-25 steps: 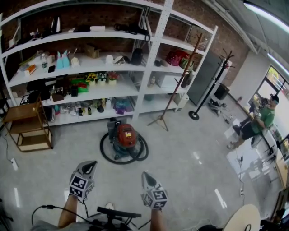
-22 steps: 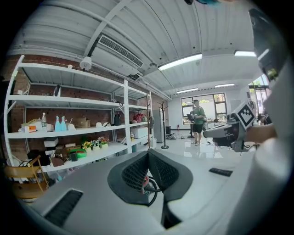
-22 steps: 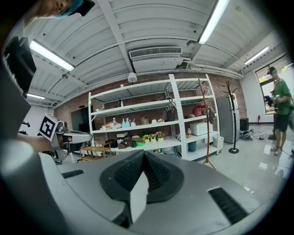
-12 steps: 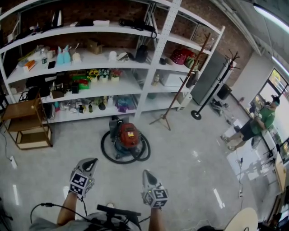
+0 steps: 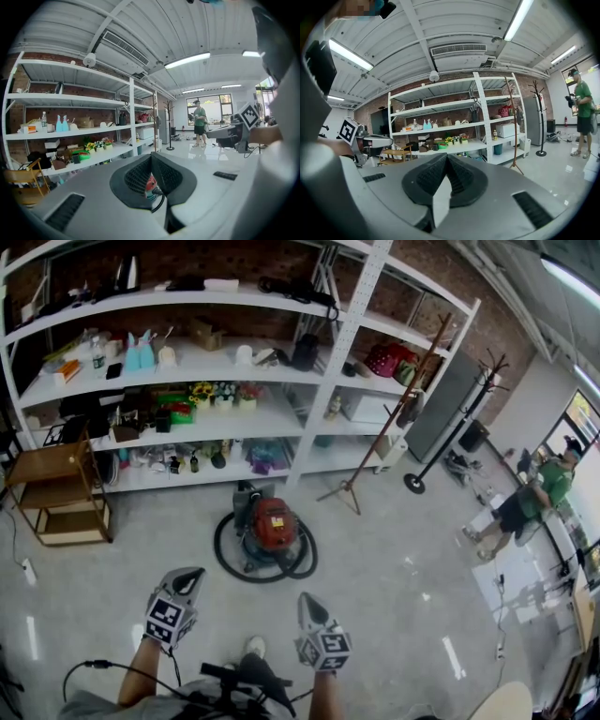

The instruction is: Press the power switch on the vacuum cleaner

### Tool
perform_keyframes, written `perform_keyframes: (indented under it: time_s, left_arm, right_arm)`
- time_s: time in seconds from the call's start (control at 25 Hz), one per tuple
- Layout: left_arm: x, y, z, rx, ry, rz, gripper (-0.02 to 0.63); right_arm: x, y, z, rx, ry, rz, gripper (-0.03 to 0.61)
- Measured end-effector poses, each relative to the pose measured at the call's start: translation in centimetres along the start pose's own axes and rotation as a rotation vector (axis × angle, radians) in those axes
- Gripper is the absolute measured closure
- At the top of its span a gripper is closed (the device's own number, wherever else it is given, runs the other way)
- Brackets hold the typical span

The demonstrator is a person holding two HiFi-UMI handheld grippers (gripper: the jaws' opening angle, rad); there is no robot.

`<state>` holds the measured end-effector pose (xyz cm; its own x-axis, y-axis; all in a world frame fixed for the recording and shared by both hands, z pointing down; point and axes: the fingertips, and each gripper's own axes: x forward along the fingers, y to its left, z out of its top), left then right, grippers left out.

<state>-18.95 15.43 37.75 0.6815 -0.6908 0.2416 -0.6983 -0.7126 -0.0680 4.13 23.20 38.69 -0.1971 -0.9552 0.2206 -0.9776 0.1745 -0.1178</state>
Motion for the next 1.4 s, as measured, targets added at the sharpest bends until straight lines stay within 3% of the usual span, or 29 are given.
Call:
perform_keyframes:
  time_s: [1.4]
  left_arm:
    - [19.9,7.8,5.0,-0.011,0.036,0.071,0.621]
  right_arm:
    - [18.3,-12.5,5.5,0.035,0.033,0.091,0.568]
